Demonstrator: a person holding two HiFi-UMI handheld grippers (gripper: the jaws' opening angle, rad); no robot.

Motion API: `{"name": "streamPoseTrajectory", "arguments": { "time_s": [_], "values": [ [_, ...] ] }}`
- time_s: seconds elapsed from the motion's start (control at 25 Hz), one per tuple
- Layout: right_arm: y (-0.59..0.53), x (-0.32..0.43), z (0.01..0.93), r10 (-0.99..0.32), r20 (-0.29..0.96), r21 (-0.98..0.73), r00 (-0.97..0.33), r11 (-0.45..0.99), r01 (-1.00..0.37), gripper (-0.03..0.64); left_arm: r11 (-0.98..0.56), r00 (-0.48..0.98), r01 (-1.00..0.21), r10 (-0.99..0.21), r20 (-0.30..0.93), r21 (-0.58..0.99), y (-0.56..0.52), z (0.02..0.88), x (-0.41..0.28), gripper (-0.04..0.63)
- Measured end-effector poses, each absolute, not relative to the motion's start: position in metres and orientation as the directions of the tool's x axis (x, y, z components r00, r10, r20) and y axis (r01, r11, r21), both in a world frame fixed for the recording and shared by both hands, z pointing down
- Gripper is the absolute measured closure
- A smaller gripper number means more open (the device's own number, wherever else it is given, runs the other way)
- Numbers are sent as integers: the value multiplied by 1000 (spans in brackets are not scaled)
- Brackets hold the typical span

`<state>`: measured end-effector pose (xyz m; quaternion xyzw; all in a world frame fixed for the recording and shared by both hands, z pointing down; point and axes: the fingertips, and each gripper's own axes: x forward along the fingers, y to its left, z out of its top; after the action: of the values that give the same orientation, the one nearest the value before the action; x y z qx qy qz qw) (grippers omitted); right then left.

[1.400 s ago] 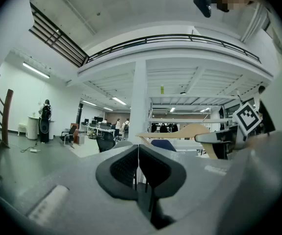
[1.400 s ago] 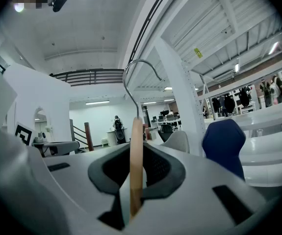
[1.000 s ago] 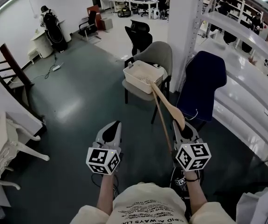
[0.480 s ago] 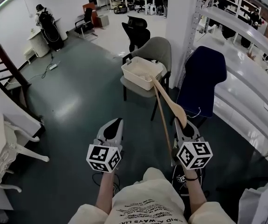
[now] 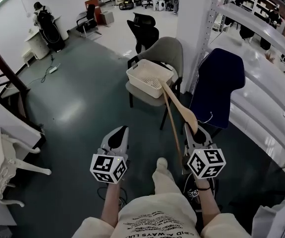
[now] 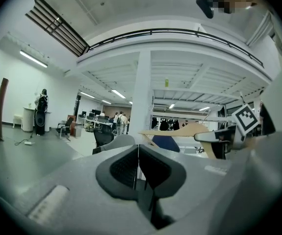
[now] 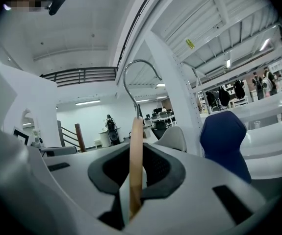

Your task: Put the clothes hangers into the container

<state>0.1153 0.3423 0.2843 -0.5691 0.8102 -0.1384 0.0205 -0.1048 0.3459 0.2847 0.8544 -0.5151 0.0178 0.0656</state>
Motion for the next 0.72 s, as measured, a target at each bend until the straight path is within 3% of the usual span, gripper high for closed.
{"name": "streamPoseTrajectory", "arguments": {
  "time_s": [0.72],
  "values": [
    [134,144,295,-882,187,-258,-432,380,-888,563,-402,417,-906,-901,119,129,151,284,-69,572]
  ]
}}
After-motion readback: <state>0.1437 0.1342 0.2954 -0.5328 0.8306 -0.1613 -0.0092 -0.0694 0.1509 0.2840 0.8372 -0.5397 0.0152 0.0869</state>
